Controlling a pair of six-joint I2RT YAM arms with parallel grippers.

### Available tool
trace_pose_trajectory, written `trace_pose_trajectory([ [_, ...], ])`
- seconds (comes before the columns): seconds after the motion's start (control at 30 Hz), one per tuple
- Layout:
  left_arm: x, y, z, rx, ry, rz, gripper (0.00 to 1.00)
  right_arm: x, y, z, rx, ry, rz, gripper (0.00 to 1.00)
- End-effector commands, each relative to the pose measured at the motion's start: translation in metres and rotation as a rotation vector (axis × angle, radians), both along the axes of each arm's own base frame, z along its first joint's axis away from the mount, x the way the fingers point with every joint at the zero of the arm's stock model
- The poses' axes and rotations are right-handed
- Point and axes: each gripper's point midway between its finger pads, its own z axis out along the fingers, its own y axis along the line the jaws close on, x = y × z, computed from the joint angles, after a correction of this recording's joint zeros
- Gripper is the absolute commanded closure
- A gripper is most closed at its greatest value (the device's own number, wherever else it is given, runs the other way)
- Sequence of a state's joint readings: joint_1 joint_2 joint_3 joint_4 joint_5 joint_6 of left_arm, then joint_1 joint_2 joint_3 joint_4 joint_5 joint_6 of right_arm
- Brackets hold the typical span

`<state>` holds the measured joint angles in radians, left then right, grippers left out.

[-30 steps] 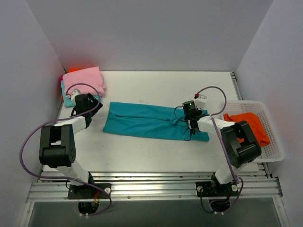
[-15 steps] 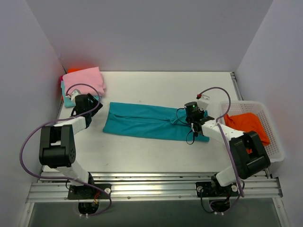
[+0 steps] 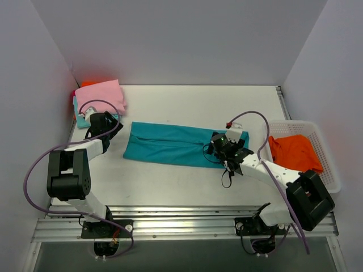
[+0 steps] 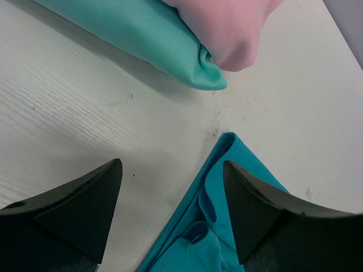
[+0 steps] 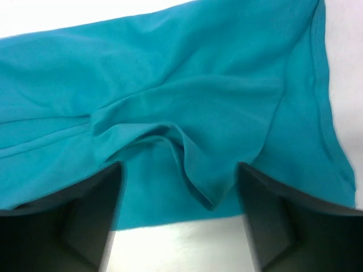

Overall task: Fold and stack the t-shirts
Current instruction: Fold the other side of the tshirt into a rectangle, then rotate the tshirt 90 degrees

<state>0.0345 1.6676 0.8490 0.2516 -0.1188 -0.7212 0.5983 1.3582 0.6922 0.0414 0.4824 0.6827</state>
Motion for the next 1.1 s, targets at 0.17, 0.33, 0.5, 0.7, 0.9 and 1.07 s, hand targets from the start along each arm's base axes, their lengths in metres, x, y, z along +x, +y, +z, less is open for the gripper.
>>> trace_pose_trajectory([
  [0.17, 0.009, 0.002, 0.01, 0.005, -0.048, 0.001, 0.2, -0.021, -0.014, 0.036, -0.008, -0.092, -0.059, 0.0],
  [0.33, 0.009, 0.002, 0.01, 0.006, -0.049, 0.001, 0.2, 0.013, -0.023, 0.06, -0.115, -0.152, -0.122, 0.0],
  [0.5, 0.009, 0.0, 0.011, 0.005, -0.051, -0.006, 0.2, 0.044, -0.001, 0.034, -0.021, -0.116, -0.056, 0.37],
  [0.7, 0.008, 0.001, 0.01, 0.007, -0.048, -0.003, 0.2, 0.058, -0.014, -0.007, 0.055, -0.03, -0.077, 1.0],
  [0.9, 0.008, 0.0, 0.01, 0.005, -0.049, -0.006, 0.2, 0.088, -0.014, -0.03, 0.055, 0.025, -0.106, 1.0],
  [1.07, 0.009, 0.0, 0.01, 0.002, -0.048, -0.006, 0.2, 0.123, 0.006, -0.077, 0.093, 0.104, -0.081, 1.0],
])
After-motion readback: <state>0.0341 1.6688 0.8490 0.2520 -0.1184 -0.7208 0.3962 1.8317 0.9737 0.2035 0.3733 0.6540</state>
